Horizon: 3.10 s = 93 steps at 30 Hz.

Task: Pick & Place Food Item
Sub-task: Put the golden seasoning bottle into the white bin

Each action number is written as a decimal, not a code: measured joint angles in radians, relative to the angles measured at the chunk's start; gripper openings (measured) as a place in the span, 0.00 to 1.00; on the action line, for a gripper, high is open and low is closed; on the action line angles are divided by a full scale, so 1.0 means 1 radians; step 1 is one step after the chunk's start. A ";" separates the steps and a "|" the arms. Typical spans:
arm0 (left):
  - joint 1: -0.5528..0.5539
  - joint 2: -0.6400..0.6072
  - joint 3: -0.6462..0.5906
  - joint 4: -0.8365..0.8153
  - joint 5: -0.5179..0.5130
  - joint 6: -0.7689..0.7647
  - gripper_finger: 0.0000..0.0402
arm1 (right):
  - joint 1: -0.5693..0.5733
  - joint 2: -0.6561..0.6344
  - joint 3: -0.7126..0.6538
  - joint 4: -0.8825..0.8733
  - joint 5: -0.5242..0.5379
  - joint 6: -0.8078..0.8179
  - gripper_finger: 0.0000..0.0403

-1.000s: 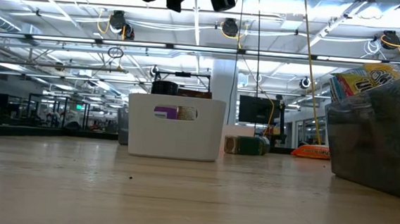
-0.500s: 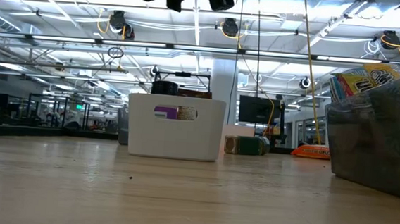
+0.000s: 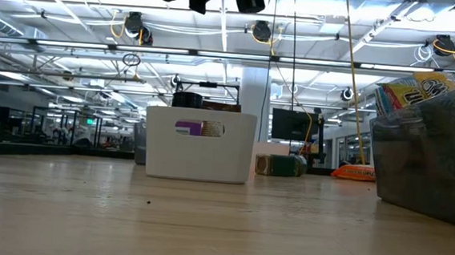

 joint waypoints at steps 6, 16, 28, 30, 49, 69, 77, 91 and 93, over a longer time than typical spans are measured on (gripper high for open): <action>0.000 0.000 0.000 0.001 -0.007 0.001 0.70 | 0.000 0.010 0.000 -0.001 -0.014 -0.001 0.84; 0.000 0.000 0.000 0.000 -0.015 0.010 0.70 | 0.000 0.018 0.000 -0.011 -0.009 -0.015 0.67; -0.001 0.000 0.000 0.006 -0.055 -0.046 0.86 | 0.001 0.017 -0.001 -0.009 -0.018 -0.013 0.67; 0.000 0.000 0.000 0.006 -0.065 -0.055 0.91 | 0.001 0.018 -0.002 -0.010 -0.021 -0.013 0.67; 0.181 -0.085 0.000 0.010 0.055 0.017 0.85 | 0.001 0.023 0.136 -0.100 0.051 -0.021 0.67; 0.337 -0.345 0.001 -0.093 0.110 0.257 0.77 | -0.014 0.484 0.724 -0.610 0.087 -0.157 0.67; 0.379 -0.415 0.001 -0.396 0.135 0.530 0.75 | -0.014 0.650 0.812 -0.745 0.071 -0.175 0.67; 0.460 -0.441 0.000 -0.854 0.094 0.908 0.75 | 0.007 0.845 0.813 -0.872 0.066 -0.181 0.67; 0.471 -0.441 0.000 -0.868 0.092 0.917 0.74 | 0.020 0.862 0.813 -0.904 0.070 -0.196 0.67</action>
